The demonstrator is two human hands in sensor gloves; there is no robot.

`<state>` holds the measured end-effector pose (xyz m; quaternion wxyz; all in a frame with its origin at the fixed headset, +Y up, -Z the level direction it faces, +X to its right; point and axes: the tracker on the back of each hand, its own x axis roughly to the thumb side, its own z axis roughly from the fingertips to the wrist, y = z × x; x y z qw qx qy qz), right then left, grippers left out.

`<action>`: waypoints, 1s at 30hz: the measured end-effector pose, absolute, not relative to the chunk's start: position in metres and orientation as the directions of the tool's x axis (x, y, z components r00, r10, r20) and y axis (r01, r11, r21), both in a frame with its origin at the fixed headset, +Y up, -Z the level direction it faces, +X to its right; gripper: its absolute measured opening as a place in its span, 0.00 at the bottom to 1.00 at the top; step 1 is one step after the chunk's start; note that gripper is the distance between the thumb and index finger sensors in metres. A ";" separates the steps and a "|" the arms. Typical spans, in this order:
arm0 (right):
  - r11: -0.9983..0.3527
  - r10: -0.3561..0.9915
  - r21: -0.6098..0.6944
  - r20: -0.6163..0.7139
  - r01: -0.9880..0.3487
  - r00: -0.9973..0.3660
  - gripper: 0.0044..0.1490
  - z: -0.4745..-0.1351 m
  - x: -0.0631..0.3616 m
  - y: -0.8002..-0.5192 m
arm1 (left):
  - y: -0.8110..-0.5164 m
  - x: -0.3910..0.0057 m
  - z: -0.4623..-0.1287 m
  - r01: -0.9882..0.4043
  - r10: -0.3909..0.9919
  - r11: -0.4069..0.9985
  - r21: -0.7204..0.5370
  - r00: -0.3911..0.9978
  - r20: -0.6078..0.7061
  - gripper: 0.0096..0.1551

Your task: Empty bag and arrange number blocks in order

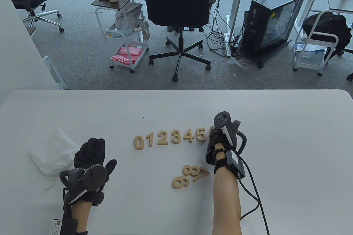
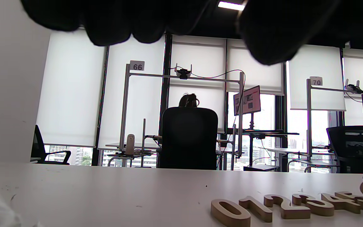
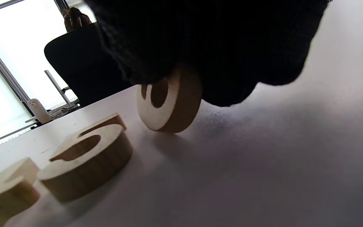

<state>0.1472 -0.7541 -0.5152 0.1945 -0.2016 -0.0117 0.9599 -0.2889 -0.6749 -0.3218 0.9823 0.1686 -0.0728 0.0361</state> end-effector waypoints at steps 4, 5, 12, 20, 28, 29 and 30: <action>-0.951 0.306 -0.095 -0.408 -0.293 -0.860 0.30 -0.519 0.145 -0.756 | -0.675 -0.289 -0.322 -0.093 0.044 0.941 0.324 0.987 0.156 0.51; -0.955 0.295 -0.091 -0.409 -0.283 -0.864 0.30 -0.520 0.144 -0.757 | -0.675 -0.288 -0.322 -0.092 0.043 0.942 0.324 0.987 0.156 0.51; -0.969 0.243 -0.077 -0.418 -0.233 -0.875 0.30 -0.529 0.142 -0.759 | -0.674 -0.289 -0.322 -0.096 0.049 0.942 0.321 0.987 0.152 0.51; -0.984 0.175 -0.045 -0.418 -0.172 -0.892 0.30 -0.535 0.134 -0.764 | -0.674 -0.288 -0.323 -0.093 0.046 0.945 0.315 0.987 0.151 0.51; -0.985 0.169 -0.035 -0.412 -0.170 -0.895 0.32 -0.534 0.134 -0.764 | -0.673 -0.288 -0.323 -0.097 0.050 0.944 0.315 0.987 0.153 0.51; -0.985 0.169 -0.032 -0.410 -0.171 -0.896 0.32 -0.534 0.134 -0.764 | -0.673 -0.288 -0.323 -0.096 0.049 0.944 0.314 0.987 0.153 0.50; -0.982 0.180 -0.026 -0.401 -0.186 -0.898 0.33 -0.535 0.135 -0.764 | -0.673 -0.288 -0.323 -0.094 0.047 0.944 0.315 0.987 0.153 0.51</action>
